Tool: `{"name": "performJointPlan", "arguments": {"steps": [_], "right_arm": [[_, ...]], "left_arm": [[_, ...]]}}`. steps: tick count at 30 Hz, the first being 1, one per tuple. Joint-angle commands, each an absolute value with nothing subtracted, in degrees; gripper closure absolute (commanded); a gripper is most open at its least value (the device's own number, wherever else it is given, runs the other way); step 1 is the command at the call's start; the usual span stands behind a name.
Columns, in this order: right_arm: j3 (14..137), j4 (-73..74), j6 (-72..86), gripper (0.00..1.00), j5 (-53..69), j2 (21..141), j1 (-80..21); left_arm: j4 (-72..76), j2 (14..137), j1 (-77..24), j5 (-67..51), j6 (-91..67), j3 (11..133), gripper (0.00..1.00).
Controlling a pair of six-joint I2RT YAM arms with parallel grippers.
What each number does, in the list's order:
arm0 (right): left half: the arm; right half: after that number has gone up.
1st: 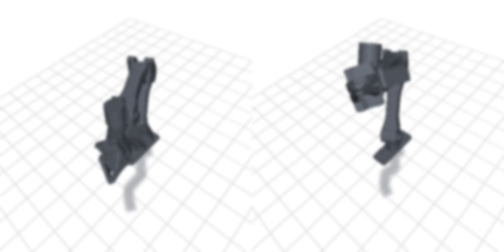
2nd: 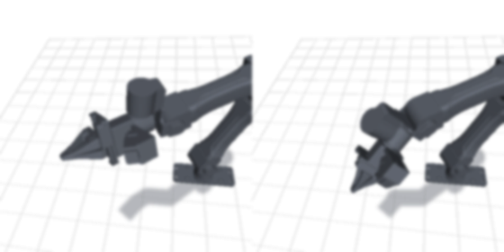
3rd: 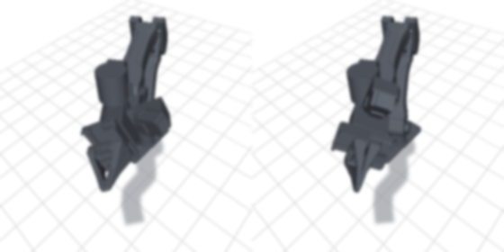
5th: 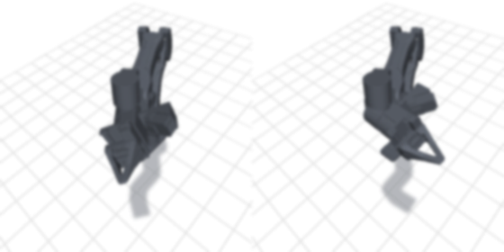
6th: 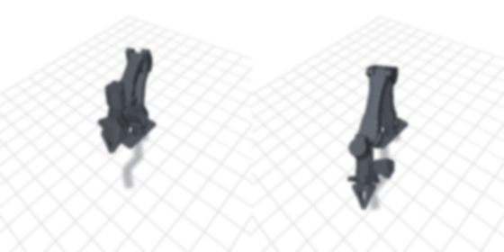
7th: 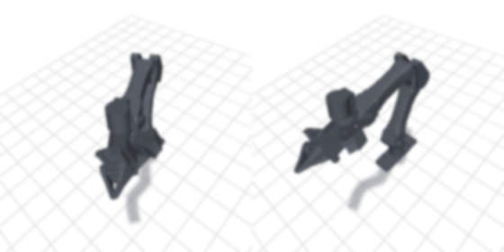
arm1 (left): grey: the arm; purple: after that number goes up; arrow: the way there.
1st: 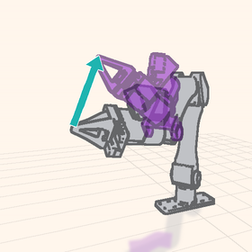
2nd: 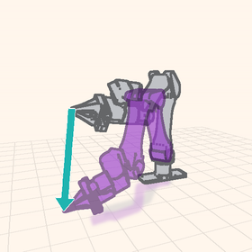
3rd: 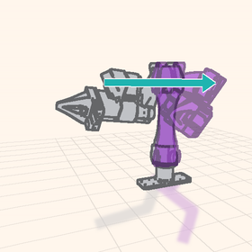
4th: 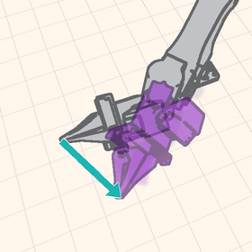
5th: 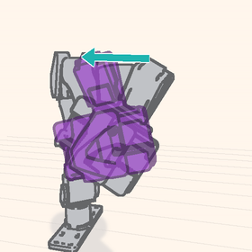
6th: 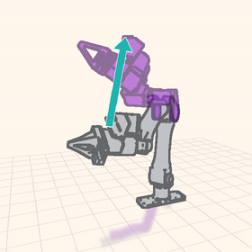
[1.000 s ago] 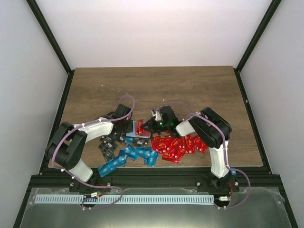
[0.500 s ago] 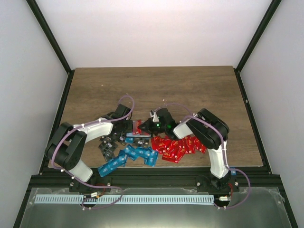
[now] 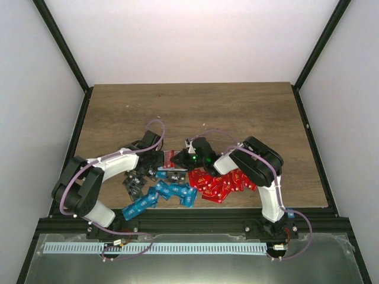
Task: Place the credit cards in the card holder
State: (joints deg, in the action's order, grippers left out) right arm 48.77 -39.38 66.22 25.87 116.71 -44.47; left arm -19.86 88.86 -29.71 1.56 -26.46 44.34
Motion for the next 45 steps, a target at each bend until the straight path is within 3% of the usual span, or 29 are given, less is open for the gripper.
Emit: {"name": "performJointPlan", "arguments": {"steps": [1, 20, 45], "right_arm": [[49.4, -32.2, 62.1, 0.92, 25.0, 114.9, -45.3], [54.3, -10.0, 50.6, 0.48, 22.4, 108.1, -45.3], [66.9, 5.2, 47.6, 0.41, 14.4, 113.7, -50.6]], "left_arm": [[-21.9, 86.0, -29.8, 3.3, -27.5, 43.8, 0.87], [-20.0, 88.4, -29.8, 3.7, -27.8, 42.3, 0.88], [-13.6, 89.7, -29.8, -6.0, -28.3, 39.6, 0.88]]}}
